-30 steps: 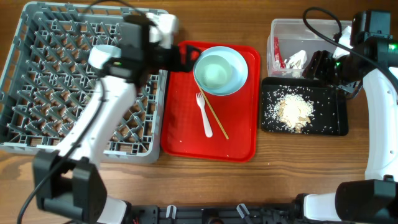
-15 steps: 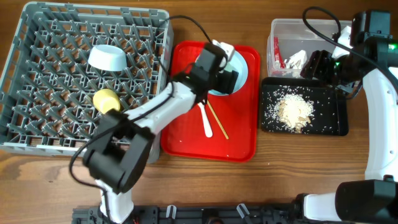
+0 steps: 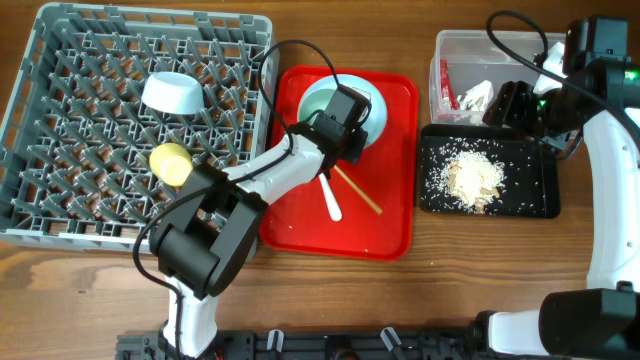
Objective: Sort waste into correct bins and load items into the dishwasher rack
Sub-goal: 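Grasp the pale-green bowl on the red tray with the left gripper, then place the pale-green bowl into the dish rack with the left gripper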
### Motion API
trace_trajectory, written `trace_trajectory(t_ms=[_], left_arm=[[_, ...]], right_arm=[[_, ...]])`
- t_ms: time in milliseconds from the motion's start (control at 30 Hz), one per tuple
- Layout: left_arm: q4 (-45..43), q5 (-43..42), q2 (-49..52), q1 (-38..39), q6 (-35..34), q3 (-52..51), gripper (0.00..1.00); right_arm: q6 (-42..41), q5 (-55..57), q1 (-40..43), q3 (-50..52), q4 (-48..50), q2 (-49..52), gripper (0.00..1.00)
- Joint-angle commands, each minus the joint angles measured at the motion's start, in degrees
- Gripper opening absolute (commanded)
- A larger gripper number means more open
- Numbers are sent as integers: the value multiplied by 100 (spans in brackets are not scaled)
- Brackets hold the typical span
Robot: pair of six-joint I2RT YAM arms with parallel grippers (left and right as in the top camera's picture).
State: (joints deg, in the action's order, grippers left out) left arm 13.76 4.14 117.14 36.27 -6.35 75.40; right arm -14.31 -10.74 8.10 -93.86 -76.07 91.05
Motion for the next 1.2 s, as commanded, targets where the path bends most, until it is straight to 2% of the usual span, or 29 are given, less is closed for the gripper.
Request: trace_trajectory(t_ms=[0, 233, 433, 467, 633, 767, 900, 1167], left_arm=[[-26, 133, 59, 0, 15, 39, 4], [-63, 131, -317, -13, 17, 74, 4], [-24, -72, -1198, -271, -11, 85, 4], [-22, -592, -1493, -496, -13, 85, 4], [-26, -2122, -1947, -1405, -201, 85, 4], [-94, -3974, -1945, -2382, -415, 85, 4], [-240, -5370, -1775, -3158, -487, 85, 4], [-651, -6439, -1309, -4070, -1071, 85, 4]], right_arm=[[-70, -96, 24, -92, -11, -52, 69], [-63, -96, 24, -92, -37, -52, 68], [-59, -94, 24, -92, -52, -52, 69], [-63, -96, 24, -92, -52, -52, 69], [-59, -96, 24, -92, -50, -52, 69], [-59, -94, 24, -92, -50, -52, 69], [13, -94, 24, -92, -50, -52, 69], [46, -96, 24, -90, -52, -52, 68]])
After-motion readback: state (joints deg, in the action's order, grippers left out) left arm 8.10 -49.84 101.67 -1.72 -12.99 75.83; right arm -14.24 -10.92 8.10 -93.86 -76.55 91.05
